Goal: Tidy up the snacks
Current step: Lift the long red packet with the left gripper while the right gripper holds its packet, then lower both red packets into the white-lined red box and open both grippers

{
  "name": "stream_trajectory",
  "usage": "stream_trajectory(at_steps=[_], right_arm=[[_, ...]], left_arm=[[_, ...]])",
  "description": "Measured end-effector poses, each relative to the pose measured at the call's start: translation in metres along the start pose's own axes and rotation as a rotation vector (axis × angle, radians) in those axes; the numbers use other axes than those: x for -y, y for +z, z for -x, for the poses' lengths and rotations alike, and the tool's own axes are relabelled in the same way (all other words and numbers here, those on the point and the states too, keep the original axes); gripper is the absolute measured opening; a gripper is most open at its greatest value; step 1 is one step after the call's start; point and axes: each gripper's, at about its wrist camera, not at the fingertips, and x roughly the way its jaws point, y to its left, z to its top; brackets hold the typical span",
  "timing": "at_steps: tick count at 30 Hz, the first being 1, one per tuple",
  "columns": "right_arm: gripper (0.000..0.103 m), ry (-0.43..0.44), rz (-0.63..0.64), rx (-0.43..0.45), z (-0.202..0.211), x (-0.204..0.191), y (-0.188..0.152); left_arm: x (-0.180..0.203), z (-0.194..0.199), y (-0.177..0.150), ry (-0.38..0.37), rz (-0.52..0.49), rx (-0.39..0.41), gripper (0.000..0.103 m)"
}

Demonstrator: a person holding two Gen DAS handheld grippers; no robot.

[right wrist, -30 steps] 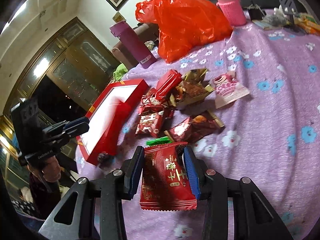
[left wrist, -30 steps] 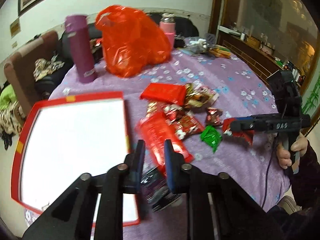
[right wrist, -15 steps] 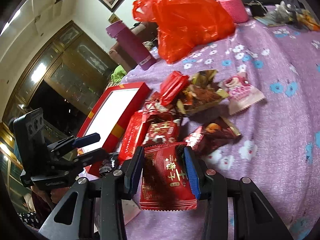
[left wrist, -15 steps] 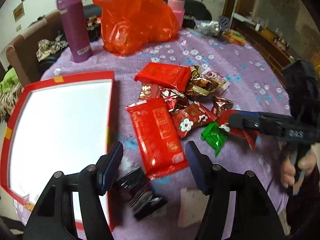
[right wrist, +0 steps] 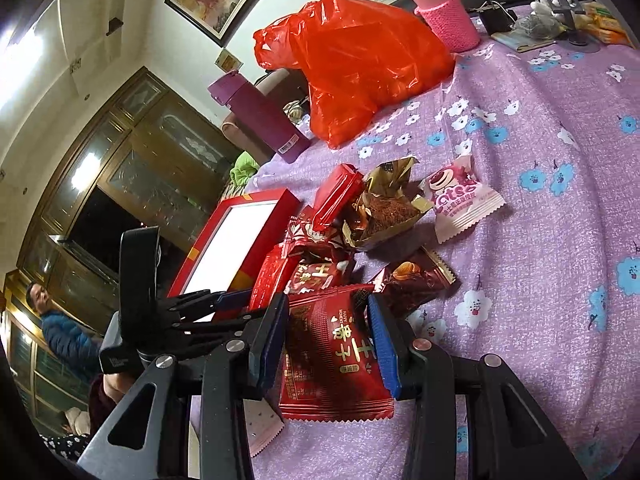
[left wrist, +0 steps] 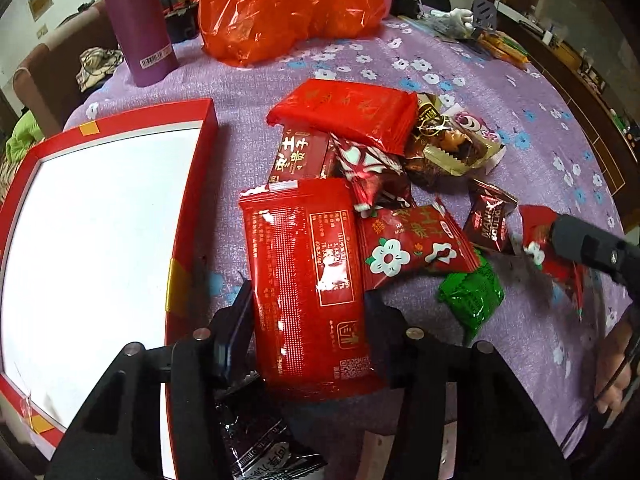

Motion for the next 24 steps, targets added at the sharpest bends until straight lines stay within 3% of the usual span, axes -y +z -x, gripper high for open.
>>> stream_trajectory(at_steps=[7,15,24], right_arm=[[0.041,0.012,-0.011,-0.004,-0.001,0.001,-0.001],[0.041,0.041,-0.04,-0.011,-0.005,0.005,0.0],[0.041,0.063,-0.093,-0.027,-0.011,0.01,0.001]], left_arm=[[0.001,0.016,-0.013,-0.015,-0.014,0.059,0.048],[0.002,0.046,-0.026,-0.127,-0.04,0.112,0.048],[-0.031,0.075,-0.034,-0.053,0.011,0.2,0.048]])
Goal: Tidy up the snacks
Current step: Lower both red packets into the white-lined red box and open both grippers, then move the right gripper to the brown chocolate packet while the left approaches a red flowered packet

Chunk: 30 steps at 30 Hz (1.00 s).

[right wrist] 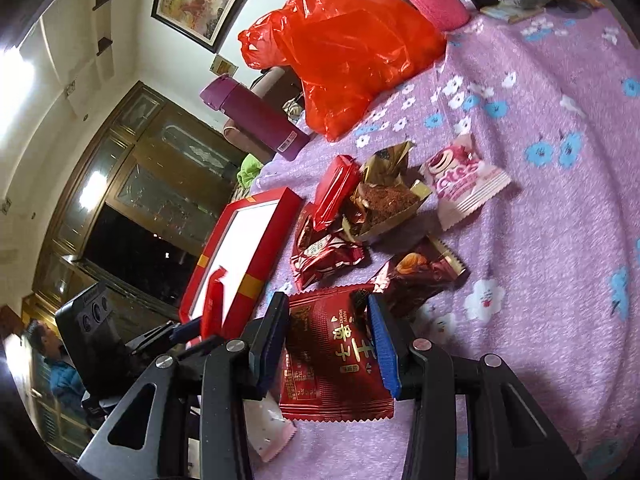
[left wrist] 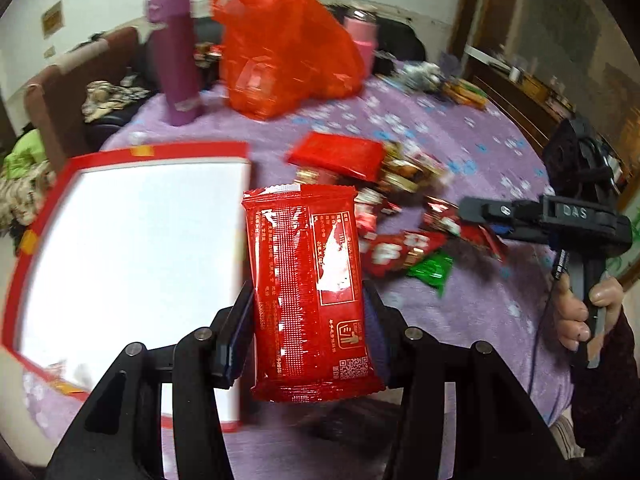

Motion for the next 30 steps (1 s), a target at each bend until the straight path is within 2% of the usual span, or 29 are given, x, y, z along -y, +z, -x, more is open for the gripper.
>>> stream_trajectory(at_steps=[3,8,13,19,22,25,30], right_arm=[[0.041,0.028,-0.018,-0.019,-0.006,-0.008,0.002],[0.041,0.059,0.018,-0.069,-0.038,-0.047,0.011],[0.041,0.11,0.035,-0.152,-0.096,-0.091,0.021],[0.041,0.139,0.093,-0.234,-0.168,-0.145,0.025],[0.041,0.126,0.131,-0.248,-0.191,-0.165,0.021],[0.043,0.098,0.16,-0.243,-0.205,-0.174,0.016],[0.051,0.087,0.203,-0.173,-0.189,-0.176,0.015]], left_arm=[[-0.028,0.012,0.0,0.069,0.032,0.025,0.048],[-0.072,0.016,-0.01,0.145,0.104,0.029,0.048],[-0.106,0.006,-0.021,0.212,0.169,-0.006,0.048],[-0.123,-0.002,-0.025,0.255,0.197,-0.024,0.048],[-0.132,0.0,-0.026,0.259,0.218,-0.02,0.048],[-0.136,0.006,-0.025,0.328,0.215,0.0,0.049],[-0.142,0.018,-0.027,0.328,0.242,0.033,0.051]])
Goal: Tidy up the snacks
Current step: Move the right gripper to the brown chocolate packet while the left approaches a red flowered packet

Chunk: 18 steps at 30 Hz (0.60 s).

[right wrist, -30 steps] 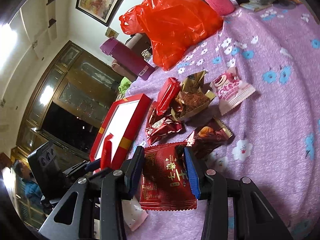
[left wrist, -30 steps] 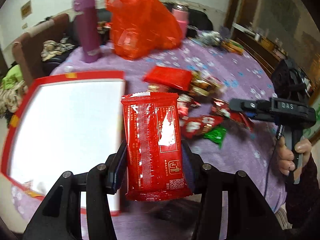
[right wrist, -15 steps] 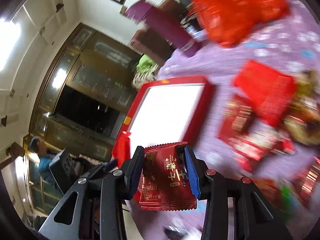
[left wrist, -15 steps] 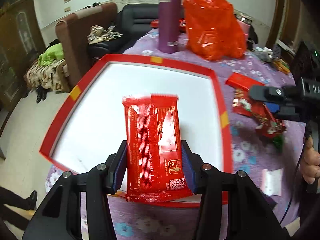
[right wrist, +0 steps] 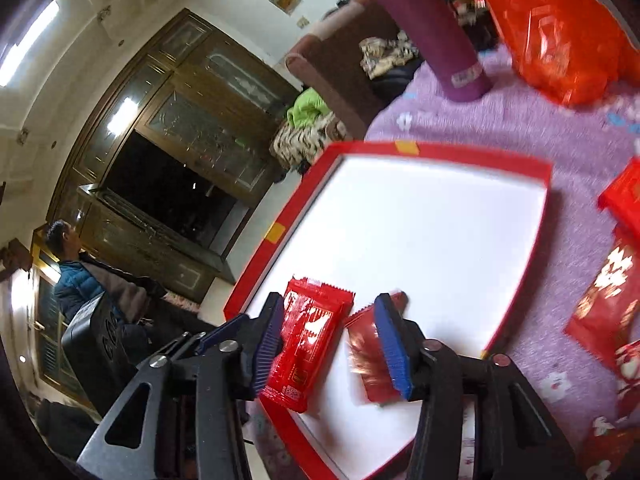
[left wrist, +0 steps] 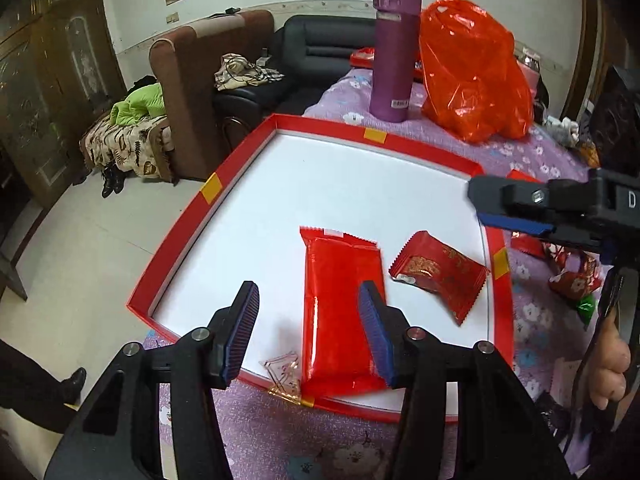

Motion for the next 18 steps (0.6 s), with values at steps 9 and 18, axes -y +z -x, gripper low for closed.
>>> stream_trajectory(at_steps=[9,18], right_arm=[[0.055,-0.075,-0.05,0.107,0.069,0.035,-0.011],[0.057,-0.24,-0.147,0.162,0.161,0.096,-0.035]], left_arm=[[0.009,0.013,-0.01,-0.035,-0.018,0.005,0.051],[0.065,0.032,-0.015,-0.218,-0.149,0.004,0.054]])
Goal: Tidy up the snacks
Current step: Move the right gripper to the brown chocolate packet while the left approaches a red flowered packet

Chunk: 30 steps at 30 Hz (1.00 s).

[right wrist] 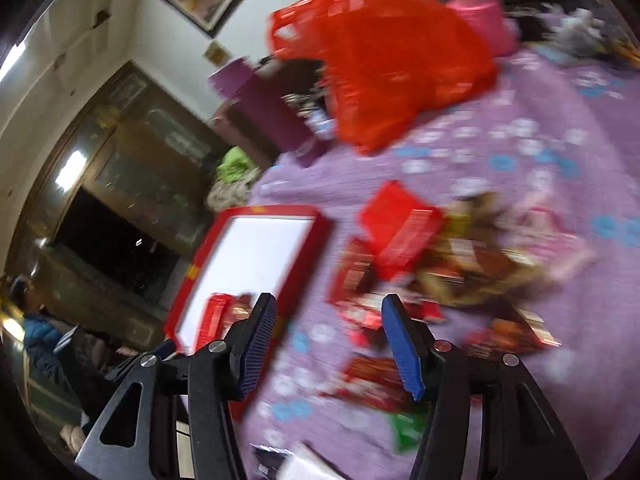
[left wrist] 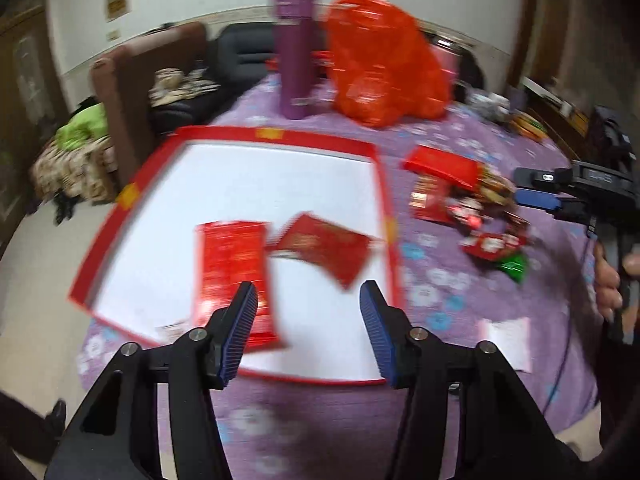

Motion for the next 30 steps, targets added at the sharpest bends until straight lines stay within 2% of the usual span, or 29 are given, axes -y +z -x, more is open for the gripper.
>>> stream_trajectory(at_steps=[4,6,9,12,19,25,27,28,30], right_arm=[[0.057,-0.076,-0.047,-0.021,0.012,0.029,-0.002],[0.057,-0.093,-0.05,-0.039,0.011,0.034,-0.002],[0.057,-0.142,-0.08,-0.006,0.018,0.05,-0.003],[0.057,-0.182,-0.138,-0.034,0.017,0.067,-0.004],[0.057,-0.134,-0.279,-0.085,0.01,0.081,-0.013],[0.057,-0.235,-0.164,-0.07,-0.009,0.06,-0.004],[0.045,-0.274,-0.089,-0.062,-0.015,0.052,-0.005],[0.034,-0.296,-0.056,-0.061,-0.017,0.049,-0.006],[0.033,-0.35,0.048,-0.045,-0.022,0.039,-0.009]], left_arm=[[0.037,-0.006,0.008,-0.074,-0.071,-0.022,0.056],[0.052,-0.01,0.011,-0.085,-0.095,-0.037,0.056],[0.074,-0.019,0.016,-0.096,-0.152,-0.054,0.056],[0.084,-0.027,0.019,-0.098,-0.178,-0.07,0.056],[0.104,-0.045,0.026,-0.105,-0.26,-0.095,0.056],[0.119,-0.064,0.034,-0.114,-0.306,-0.126,0.06],[0.126,-0.064,0.034,-0.131,-0.328,-0.124,0.06],[0.129,-0.063,0.034,-0.145,-0.343,-0.122,0.06],[0.135,-0.061,0.033,-0.172,-0.371,-0.117,0.06]])
